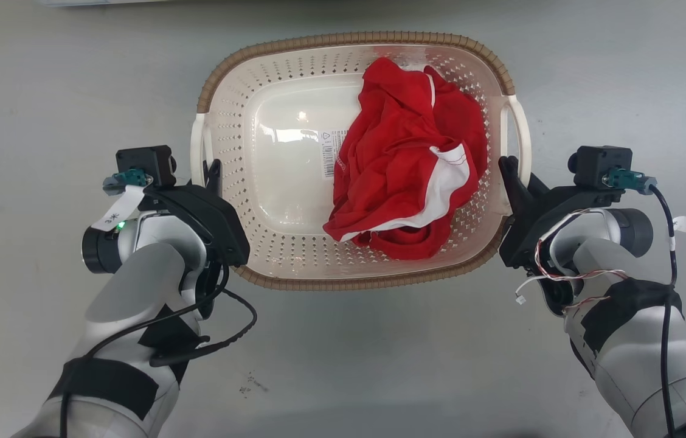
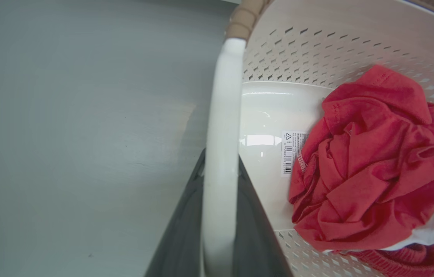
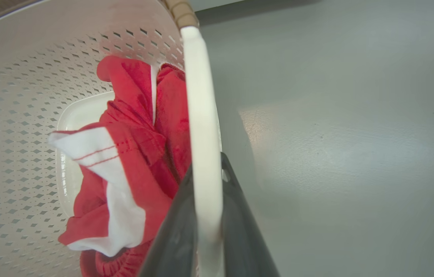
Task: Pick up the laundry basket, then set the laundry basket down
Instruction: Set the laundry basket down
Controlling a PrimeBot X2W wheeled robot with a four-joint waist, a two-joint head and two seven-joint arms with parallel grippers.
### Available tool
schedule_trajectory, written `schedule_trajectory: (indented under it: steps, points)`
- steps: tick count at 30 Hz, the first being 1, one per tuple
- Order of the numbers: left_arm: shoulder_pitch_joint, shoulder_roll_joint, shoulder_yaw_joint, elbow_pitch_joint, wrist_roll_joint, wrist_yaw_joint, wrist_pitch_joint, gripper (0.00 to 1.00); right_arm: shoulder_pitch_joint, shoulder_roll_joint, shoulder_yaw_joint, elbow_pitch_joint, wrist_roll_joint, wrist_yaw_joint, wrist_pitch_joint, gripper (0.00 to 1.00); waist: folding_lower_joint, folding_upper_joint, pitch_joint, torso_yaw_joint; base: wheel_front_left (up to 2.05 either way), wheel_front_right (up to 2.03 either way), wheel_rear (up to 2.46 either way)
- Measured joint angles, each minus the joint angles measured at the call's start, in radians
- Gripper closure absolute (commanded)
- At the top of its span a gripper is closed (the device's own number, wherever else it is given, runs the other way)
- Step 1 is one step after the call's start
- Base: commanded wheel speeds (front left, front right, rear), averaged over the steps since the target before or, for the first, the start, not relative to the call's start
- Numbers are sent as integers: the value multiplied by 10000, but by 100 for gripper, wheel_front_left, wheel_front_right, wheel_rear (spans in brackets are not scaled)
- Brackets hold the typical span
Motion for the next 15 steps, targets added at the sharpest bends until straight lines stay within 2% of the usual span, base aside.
schedule_trajectory:
  steps: [1,2,3,4,5,6,7,15]
  points:
    - [0,-2,-4,10,0,0,0,100,-5,0,12,8,0,0,-8,100,0,0,-9,3,0,0,0]
    - [-2,-4,-6,15,-6,-13,0,100,-13,0,13,13,0,0,-46,90,0,0,-18,6,0,0,0]
    - [-5,-6,-6,21,-12,-63,0,100,-26,2,13,17,0,0,-82,21,0,0,-27,9,0,0,0]
    - [-7,-8,10,27,-17,-88,-8,100,-46,0,25,15,0,0,-90,21,0,-1,-37,12,0,0,0]
    - [-7,-17,58,44,-98,-100,8,92,-75,-2,35,-15,2,0,-123,0,0,0,-49,17,0,0,0]
    - [-7,-2,69,67,-128,-161,6,53,-95,-15,35,-35,6,-4,-186,0,1,0,-63,22,0,0,0]
    - [-7,48,75,100,-130,-174,4,0,-104,-48,31,-46,31,-12,-188,0,0,0,-81,26,0,0,0]
    - [17,159,-73,198,-150,-539,-186,0,-52,-127,236,-368,192,-52,-426,0,0,-1,-464,40,0,0,0]
